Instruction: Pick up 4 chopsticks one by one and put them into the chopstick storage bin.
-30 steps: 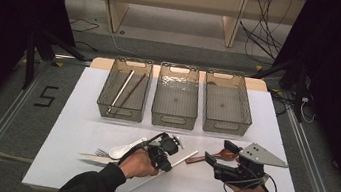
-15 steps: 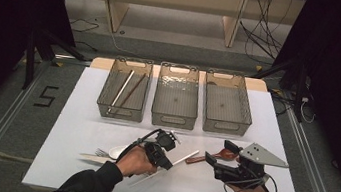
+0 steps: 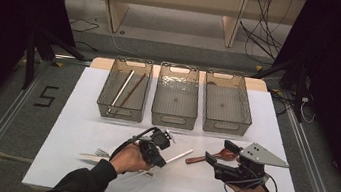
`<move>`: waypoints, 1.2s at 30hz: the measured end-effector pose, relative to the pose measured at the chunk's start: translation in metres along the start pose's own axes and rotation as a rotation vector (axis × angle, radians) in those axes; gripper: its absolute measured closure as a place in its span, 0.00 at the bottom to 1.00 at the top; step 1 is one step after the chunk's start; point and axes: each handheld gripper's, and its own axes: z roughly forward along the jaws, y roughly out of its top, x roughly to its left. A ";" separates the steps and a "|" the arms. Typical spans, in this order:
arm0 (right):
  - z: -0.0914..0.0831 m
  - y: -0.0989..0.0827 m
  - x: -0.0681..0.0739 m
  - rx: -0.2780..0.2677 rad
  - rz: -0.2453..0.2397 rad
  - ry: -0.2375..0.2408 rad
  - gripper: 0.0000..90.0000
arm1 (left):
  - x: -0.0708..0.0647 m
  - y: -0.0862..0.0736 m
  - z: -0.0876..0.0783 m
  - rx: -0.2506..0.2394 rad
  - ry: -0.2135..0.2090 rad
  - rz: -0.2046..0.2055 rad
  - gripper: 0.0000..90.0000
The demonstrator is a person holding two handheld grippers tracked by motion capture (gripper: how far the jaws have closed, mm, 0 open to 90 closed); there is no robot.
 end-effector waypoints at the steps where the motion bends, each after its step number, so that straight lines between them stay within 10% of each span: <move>1: 0.000 0.000 0.000 0.001 0.001 0.000 0.28 | 0.001 -0.001 0.001 0.001 0.000 0.000 0.94; 20: 0.000 0.000 0.000 -0.002 0.000 -0.001 0.28 | -0.007 -0.001 0.011 0.065 0.043 0.057 0.94; 36: -0.001 0.001 0.000 -0.006 0.005 -0.002 0.28 | 0.006 -0.001 -0.023 -0.029 -0.014 0.017 0.94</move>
